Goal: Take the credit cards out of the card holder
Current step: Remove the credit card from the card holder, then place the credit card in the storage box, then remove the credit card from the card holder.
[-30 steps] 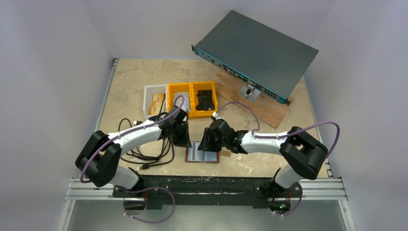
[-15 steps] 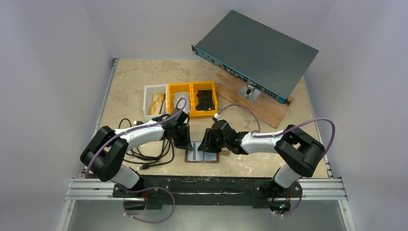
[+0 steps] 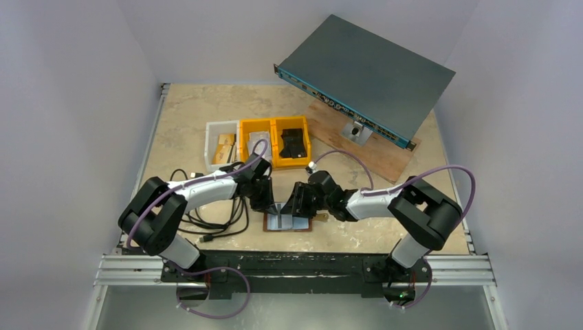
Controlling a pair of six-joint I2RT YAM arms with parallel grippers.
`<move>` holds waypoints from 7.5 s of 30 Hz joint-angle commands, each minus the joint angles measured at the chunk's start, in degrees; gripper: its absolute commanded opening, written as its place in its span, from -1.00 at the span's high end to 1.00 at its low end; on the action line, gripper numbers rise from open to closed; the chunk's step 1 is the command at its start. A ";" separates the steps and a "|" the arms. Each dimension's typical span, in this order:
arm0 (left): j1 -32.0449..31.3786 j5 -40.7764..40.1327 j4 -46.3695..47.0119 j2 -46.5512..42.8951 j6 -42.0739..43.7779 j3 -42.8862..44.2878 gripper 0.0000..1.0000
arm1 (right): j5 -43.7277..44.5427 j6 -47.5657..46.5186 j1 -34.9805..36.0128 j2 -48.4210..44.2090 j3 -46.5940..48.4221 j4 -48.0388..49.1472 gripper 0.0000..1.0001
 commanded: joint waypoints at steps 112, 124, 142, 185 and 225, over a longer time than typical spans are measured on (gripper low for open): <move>11.76 17.10 -3.47 -24.72 5.00 5.02 -0.29 | -13.03 1.78 -13.35 -25.83 -3.80 1.97 1.00; 17.21 32.73 4.91 -27.81 2.61 1.40 -0.19 | -22.56 5.68 -13.58 -20.28 3.97 9.94 1.00; 17.46 38.66 15.84 -25.21 -3.12 -2.63 0.09 | -24.24 11.03 -13.17 -18.17 2.84 18.02 1.00; 21.81 -11.46 -23.62 18.14 12.92 52.03 0.24 | 7.11 -13.30 -11.38 -29.55 9.39 -30.05 -0.98; 21.14 3.37 -11.85 -29.37 6.62 -4.44 0.07 | 27.77 -9.48 13.51 12.39 32.72 -40.81 -0.17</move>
